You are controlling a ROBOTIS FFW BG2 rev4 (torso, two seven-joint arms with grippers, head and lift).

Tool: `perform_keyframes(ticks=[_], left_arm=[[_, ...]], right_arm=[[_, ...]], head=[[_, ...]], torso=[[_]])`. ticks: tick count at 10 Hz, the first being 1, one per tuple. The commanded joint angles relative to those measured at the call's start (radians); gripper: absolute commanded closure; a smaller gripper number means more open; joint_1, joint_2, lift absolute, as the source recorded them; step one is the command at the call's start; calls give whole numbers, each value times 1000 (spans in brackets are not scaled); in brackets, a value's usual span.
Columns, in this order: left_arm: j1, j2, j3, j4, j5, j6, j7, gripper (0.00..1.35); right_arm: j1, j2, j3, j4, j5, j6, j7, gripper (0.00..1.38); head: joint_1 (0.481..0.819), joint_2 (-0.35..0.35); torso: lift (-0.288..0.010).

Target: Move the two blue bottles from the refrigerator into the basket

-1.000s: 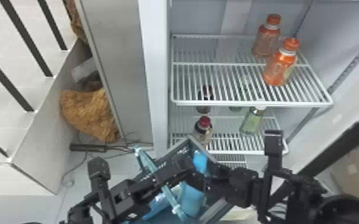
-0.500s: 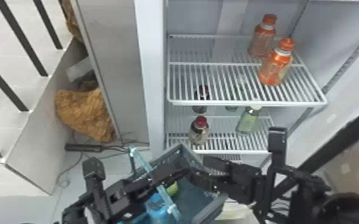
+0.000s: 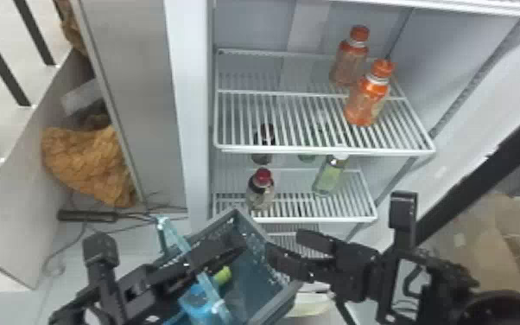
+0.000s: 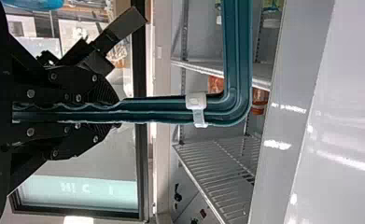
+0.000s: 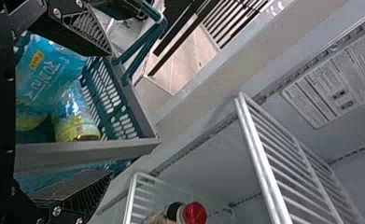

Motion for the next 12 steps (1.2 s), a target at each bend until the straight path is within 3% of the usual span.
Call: perform_keyframes(ticks=[1, 3, 5, 7, 12], left_arm=[[0, 0, 0, 0, -2, 0, 0, 1202], [3, 2, 0, 0, -2, 0, 0, 1202], [3, 2, -2, 2, -4, 5, 2, 1202], [7, 2, -2, 2, -4, 7, 3, 1202], [17, 3, -2, 2, -6, 12, 3, 1202]], right_arm=[[55, 1, -34, -44, 2, -26, 3, 147], [114, 3, -48, -46, -2, -139, 13, 150], [182, 11, -46, -2, -30, -412, 5, 151], [236, 21, -50, 40, -34, -562, -10, 153], [335, 49, -98, 128, -10, -836, -41, 153]], head=[[695, -170], [695, -206], [695, -217], [695, -243], [695, -342]], torso=[[-10], [-10], [-10], [-10], [-10]])
